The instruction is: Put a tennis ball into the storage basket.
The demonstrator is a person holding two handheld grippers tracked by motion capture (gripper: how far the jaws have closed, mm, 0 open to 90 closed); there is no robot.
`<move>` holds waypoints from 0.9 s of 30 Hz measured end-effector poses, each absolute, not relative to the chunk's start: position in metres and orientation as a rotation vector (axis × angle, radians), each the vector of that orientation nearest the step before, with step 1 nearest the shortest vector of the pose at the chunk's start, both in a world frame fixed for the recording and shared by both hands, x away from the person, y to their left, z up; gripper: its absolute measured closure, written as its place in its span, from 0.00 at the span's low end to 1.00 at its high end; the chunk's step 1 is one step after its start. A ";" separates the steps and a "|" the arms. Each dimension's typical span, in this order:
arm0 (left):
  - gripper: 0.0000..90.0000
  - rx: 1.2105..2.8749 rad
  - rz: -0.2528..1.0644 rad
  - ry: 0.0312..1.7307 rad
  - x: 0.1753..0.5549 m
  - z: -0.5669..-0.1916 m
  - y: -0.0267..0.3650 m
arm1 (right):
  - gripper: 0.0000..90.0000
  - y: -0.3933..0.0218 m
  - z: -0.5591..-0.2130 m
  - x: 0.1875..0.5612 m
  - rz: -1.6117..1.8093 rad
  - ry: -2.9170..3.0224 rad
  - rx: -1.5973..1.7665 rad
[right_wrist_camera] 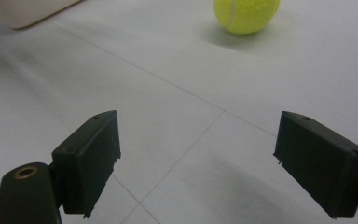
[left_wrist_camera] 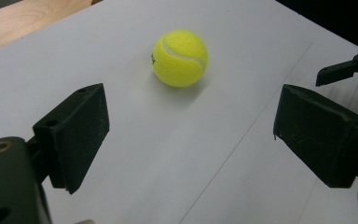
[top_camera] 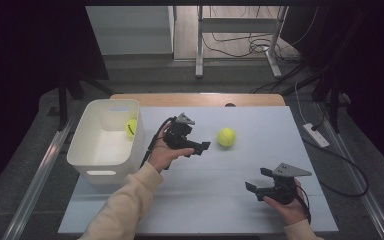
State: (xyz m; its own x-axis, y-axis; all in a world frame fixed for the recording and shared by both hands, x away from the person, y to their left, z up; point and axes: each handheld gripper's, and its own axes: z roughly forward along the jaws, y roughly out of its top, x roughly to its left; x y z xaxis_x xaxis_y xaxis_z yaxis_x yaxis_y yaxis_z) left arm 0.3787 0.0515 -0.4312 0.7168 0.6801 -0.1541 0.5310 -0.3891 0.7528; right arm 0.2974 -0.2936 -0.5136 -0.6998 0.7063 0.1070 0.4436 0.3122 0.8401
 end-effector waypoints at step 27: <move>0.12 2.110 0.191 0.937 0.405 -0.445 0.029 | 0.16 -0.291 -0.513 0.301 1.348 2.310 1.024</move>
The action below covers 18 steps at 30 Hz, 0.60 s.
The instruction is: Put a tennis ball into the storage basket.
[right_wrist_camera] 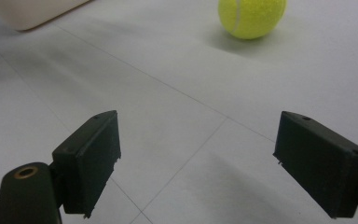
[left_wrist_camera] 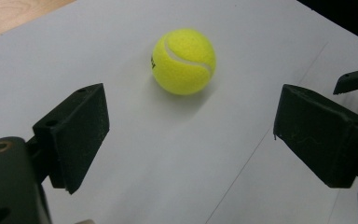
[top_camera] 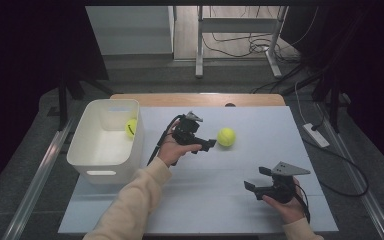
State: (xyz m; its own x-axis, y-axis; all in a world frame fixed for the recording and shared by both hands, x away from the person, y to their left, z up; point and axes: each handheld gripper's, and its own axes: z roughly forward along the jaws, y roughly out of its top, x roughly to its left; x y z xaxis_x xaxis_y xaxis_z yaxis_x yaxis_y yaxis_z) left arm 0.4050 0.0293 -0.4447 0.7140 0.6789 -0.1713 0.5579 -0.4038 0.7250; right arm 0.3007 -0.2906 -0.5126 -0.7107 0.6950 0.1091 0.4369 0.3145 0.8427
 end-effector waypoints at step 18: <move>0.12 2.118 0.185 0.931 0.419 -0.448 0.020 | 0.16 -0.288 -0.512 0.305 1.349 2.317 1.012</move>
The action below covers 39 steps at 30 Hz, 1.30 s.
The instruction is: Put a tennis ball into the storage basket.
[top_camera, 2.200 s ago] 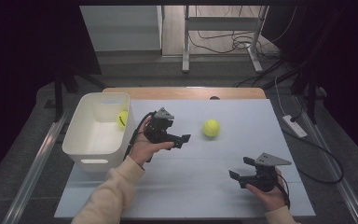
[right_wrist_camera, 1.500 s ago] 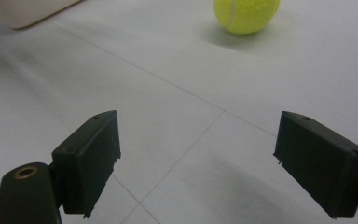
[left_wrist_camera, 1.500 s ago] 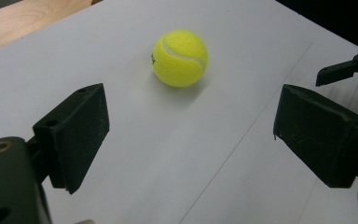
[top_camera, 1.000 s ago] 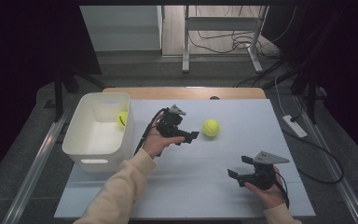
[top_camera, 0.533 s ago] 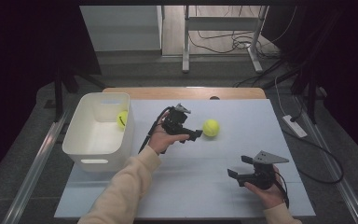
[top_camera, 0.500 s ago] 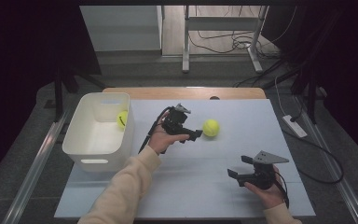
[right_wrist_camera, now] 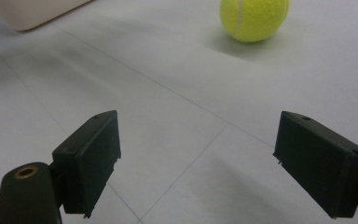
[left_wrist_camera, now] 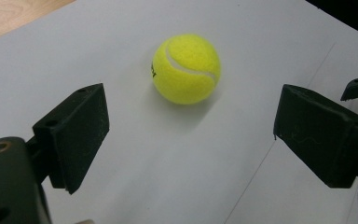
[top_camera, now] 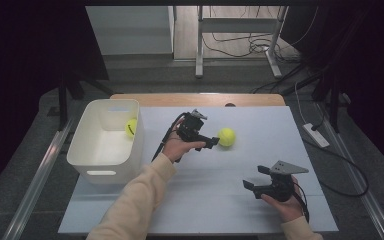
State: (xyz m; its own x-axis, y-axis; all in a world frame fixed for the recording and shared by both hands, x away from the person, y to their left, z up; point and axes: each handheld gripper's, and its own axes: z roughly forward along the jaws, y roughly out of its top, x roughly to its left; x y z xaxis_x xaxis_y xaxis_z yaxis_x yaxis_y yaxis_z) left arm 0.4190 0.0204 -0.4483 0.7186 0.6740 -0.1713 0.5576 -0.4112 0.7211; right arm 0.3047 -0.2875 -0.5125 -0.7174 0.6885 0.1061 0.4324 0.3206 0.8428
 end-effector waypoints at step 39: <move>0.12 2.153 0.129 0.934 0.453 -0.469 -0.018 | 0.16 -0.289 -0.514 0.304 1.352 2.317 1.032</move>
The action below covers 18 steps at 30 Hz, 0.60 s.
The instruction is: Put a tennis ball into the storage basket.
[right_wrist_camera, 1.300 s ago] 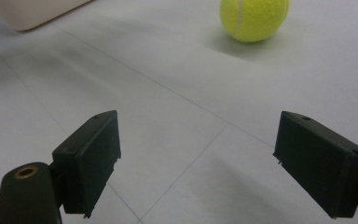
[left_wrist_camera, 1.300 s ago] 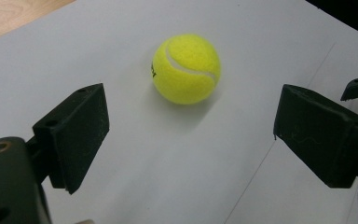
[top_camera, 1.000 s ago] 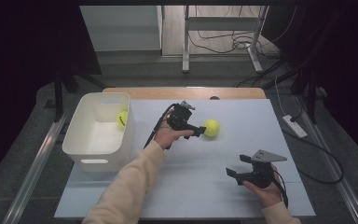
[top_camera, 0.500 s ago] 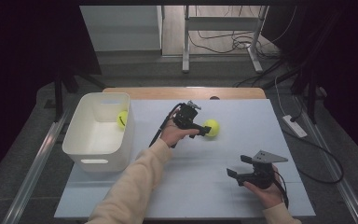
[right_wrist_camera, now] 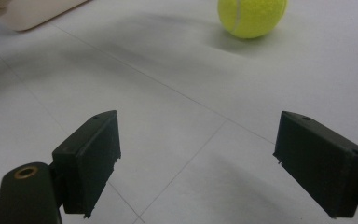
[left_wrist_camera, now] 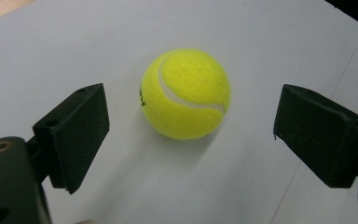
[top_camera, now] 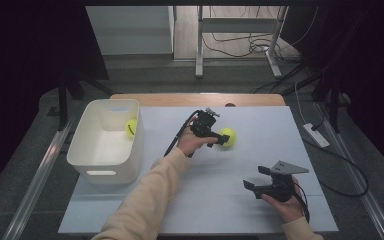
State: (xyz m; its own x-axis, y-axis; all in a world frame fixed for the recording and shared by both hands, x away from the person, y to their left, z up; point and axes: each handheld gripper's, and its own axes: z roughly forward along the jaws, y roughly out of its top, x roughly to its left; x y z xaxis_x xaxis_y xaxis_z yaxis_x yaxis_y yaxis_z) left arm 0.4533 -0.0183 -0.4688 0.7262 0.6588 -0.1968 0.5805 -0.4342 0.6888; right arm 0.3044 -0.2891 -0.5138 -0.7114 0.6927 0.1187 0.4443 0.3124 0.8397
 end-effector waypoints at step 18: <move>0.13 2.163 0.108 0.941 0.461 -0.479 -0.033 | 0.16 -0.289 -0.514 0.305 1.351 2.320 1.027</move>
State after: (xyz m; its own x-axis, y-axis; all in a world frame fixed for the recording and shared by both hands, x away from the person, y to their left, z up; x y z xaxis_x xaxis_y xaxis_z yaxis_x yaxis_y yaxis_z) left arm 0.4608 -0.0332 -0.4787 0.7247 0.6568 -0.2086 0.5923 -0.4391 0.6755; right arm 0.3047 -0.2891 -0.5143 -0.7137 0.6906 0.1171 0.4428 0.3152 0.8394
